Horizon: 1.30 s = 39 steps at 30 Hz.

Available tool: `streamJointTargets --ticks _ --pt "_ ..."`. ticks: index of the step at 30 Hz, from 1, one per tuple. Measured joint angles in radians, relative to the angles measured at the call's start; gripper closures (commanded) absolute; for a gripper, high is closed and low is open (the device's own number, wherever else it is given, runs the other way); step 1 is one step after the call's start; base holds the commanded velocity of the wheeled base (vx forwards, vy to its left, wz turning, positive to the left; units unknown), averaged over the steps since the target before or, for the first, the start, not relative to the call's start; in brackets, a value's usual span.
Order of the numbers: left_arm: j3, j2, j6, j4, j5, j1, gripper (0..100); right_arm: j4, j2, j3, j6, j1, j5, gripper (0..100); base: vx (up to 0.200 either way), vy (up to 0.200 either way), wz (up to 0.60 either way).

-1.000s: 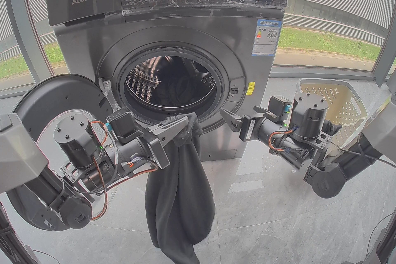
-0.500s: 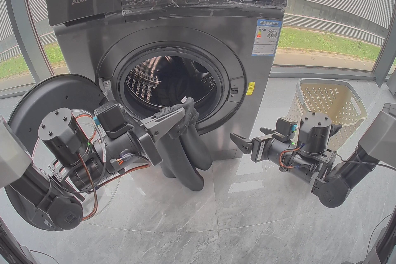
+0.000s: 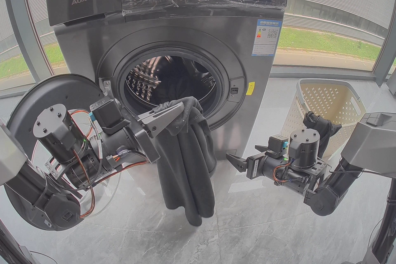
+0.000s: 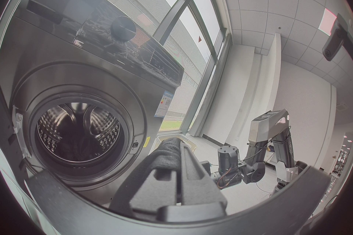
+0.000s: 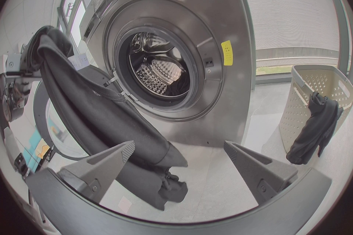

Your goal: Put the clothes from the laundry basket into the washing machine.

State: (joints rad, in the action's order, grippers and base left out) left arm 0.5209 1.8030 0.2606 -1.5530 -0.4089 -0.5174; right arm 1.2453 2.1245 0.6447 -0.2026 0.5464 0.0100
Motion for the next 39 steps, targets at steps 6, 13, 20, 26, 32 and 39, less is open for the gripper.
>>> streamJointTargets --ticks 6,13,20,26,32,39 --pt "0.012 -0.001 0.0 0.0 0.0 0.004 100 0.0 0.028 -0.019 0.011 0.009 0.039 0 0.0 0.0 0.0" --pt "0.016 -0.005 -0.002 0.0 0.001 0.004 100 0.054 0.08 -0.021 0.027 0.032 0.08 0 0.0 0.0 0.0" --pt "0.013 -0.007 -0.003 0.0 0.001 0.002 100 0.085 0.147 0.004 0.041 0.059 0.073 0 0.0 0.0 0.0" --pt "0.011 -0.008 -0.004 0.0 0.0 0.002 100 0.087 0.179 0.041 0.047 0.054 0.07 0 0.0 0.0 0.0" --pt "0.013 -0.008 -0.004 0.0 0.0 0.002 100 0.087 0.2 0.084 0.054 0.04 0.081 0 0.0 0.0 0.0" --pt "0.014 -0.008 -0.004 0.0 0.0 0.002 100 0.095 0.251 0.147 0.062 0.037 0.126 0 0.0 0.0 0.0"
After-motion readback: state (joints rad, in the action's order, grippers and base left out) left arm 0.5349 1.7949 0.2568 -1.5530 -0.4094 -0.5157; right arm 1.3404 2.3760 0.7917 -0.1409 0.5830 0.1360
